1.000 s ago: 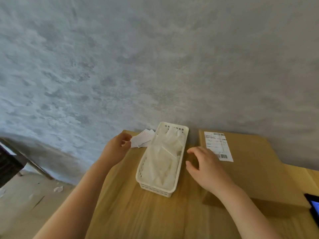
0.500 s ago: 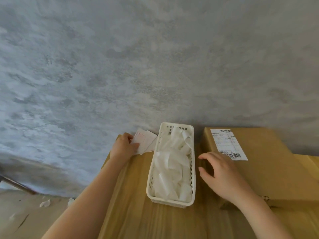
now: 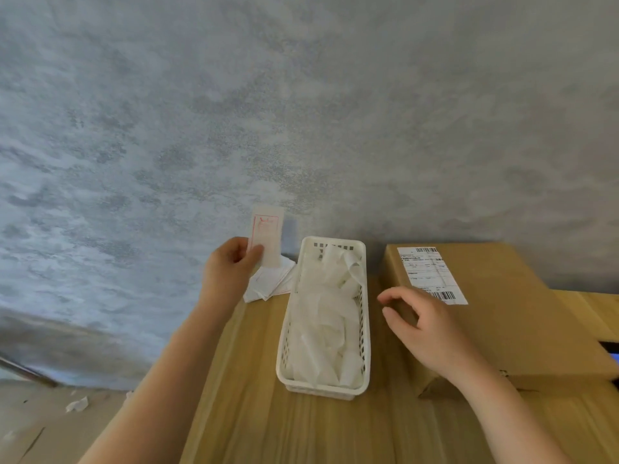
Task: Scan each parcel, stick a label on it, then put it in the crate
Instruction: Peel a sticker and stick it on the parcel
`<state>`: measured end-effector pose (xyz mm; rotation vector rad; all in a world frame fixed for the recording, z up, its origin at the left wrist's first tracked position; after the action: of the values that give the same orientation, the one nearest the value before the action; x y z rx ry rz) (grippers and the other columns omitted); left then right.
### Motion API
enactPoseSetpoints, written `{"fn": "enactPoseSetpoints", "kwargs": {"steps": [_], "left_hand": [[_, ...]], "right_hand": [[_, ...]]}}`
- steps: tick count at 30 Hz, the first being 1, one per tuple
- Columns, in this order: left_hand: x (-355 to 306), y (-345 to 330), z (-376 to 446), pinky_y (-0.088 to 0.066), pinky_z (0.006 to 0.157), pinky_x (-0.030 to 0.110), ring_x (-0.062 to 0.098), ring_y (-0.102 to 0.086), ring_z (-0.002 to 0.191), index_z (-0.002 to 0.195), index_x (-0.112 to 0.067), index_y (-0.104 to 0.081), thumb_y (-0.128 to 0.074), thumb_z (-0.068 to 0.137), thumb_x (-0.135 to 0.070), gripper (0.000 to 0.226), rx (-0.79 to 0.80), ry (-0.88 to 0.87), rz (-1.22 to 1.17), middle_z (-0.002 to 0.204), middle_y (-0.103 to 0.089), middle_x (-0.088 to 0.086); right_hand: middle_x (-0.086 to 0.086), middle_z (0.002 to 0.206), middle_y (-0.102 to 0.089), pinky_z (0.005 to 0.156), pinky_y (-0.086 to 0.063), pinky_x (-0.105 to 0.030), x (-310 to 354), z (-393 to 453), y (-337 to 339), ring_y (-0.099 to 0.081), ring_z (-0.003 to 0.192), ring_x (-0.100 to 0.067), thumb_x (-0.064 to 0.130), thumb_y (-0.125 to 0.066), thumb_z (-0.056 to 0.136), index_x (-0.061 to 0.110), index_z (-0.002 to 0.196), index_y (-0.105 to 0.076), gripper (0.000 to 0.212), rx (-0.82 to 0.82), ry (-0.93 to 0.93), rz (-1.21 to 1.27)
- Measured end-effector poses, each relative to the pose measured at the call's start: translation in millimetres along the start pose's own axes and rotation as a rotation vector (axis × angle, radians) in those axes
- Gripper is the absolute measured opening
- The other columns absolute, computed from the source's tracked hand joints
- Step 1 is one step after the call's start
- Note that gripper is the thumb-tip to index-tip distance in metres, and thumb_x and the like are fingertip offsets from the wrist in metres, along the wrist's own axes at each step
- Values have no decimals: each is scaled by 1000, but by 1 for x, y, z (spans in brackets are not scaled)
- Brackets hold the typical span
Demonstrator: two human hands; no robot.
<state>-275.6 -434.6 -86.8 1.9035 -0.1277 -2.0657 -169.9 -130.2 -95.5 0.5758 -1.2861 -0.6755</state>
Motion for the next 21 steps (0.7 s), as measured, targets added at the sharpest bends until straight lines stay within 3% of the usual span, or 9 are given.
{"fn": "enactPoseSetpoints", "kwargs": {"steps": [2,5,8,11,14,16,21], "left_hand": [[-23,-16,-24,-51,66,21,7,-70,77,98,-19,-70,-62,95,-15,9,81,22,-129,87,-76,-8],[-56,-49,-63,-52,64,13,3,-72,82,105,-21,-69,-62,94,-10,17,247,18,-219,92,-77,-9],[-77,-81,-97,-48,64,10,-3,-68,78,107,-21,-70,-64,93,-12,17,348,-1,-195,83,-75,-14],[-87,-111,-127,-48,65,11,-3,-67,76,101,-21,-72,-65,93,-16,12,403,5,-169,82,-75,-11],[-92,-133,-150,-52,74,13,1,-70,91,104,-23,-72,-64,94,-18,14,460,22,-170,97,-77,-12],[-93,-141,-160,-52,73,13,-1,-70,90,104,-21,-72,-61,96,-19,14,476,50,-208,95,-76,-14],[-94,-139,-163,-52,70,18,4,-68,81,95,-16,-71,-48,101,-29,27,382,47,-214,84,-74,-5]], "right_hand": [[24,100,-67,85,-48,-13,4,-3,14,-61,101,1,17,-60,95,36,102,-68,22,-101,18,152],[19,97,-70,83,-50,-14,16,-10,32,-64,98,-4,10,-59,95,31,98,-70,24,-163,53,291],[8,90,-72,81,-54,-27,30,-19,34,-66,89,-12,29,-62,94,29,98,-70,9,-51,33,473],[1,81,-69,71,-50,-35,35,-35,35,-63,76,-14,54,-58,86,33,91,-69,24,27,21,568],[-4,82,-70,66,-49,-46,25,-52,45,-62,75,-31,52,-58,87,30,92,-70,26,21,-5,608],[-5,81,-70,64,-47,-45,14,-62,52,-60,76,-38,43,-57,90,25,89,-71,23,46,-44,633],[5,66,-57,64,-36,-32,-10,-84,66,-50,66,-14,30,-55,87,14,69,-58,25,167,-113,592]]}}
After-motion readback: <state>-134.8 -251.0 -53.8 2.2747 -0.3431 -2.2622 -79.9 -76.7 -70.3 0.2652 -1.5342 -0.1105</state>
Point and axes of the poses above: each hand's wrist, its own z-axis towards the middle knuckle, its own y-axis out of the back of the hand, x = y × z, the point moved 9 cm from there along z, towards the middle knuckle
